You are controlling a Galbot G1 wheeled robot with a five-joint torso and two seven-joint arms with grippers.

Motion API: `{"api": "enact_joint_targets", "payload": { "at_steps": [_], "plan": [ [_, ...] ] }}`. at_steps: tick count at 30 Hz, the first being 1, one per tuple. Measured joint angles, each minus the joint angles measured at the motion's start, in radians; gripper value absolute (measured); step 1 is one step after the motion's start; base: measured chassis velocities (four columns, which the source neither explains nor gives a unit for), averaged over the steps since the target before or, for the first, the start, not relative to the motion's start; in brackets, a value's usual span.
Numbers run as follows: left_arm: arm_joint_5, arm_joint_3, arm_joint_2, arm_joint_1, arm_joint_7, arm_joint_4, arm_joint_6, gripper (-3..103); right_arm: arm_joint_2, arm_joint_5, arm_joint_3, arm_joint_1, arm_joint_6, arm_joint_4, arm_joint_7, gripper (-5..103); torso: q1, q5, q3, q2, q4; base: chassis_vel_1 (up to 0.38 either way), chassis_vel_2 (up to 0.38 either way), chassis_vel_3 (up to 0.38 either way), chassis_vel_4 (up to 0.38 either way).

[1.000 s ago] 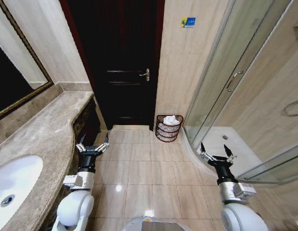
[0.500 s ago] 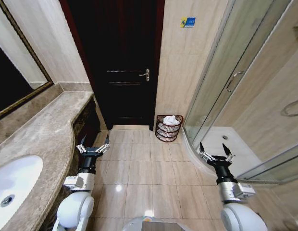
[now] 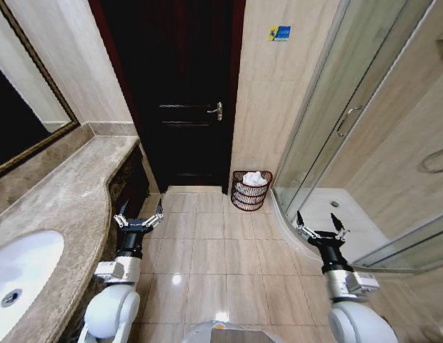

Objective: Discard the used towel into the hamper.

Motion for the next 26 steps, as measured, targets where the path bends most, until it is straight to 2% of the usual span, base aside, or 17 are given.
{"api": "enact_joint_targets", "payload": {
  "at_steps": [26],
  "plan": [
    [0.000,0.000,0.000,0.000,0.000,0.000,0.000,100,0.000,0.000,0.000,0.000,-0.001,0.001,0.001,100,0.000,0.0000,0.000,0.000,0.0000,0.000,0.000,0.000,0.000]
  ]
}}
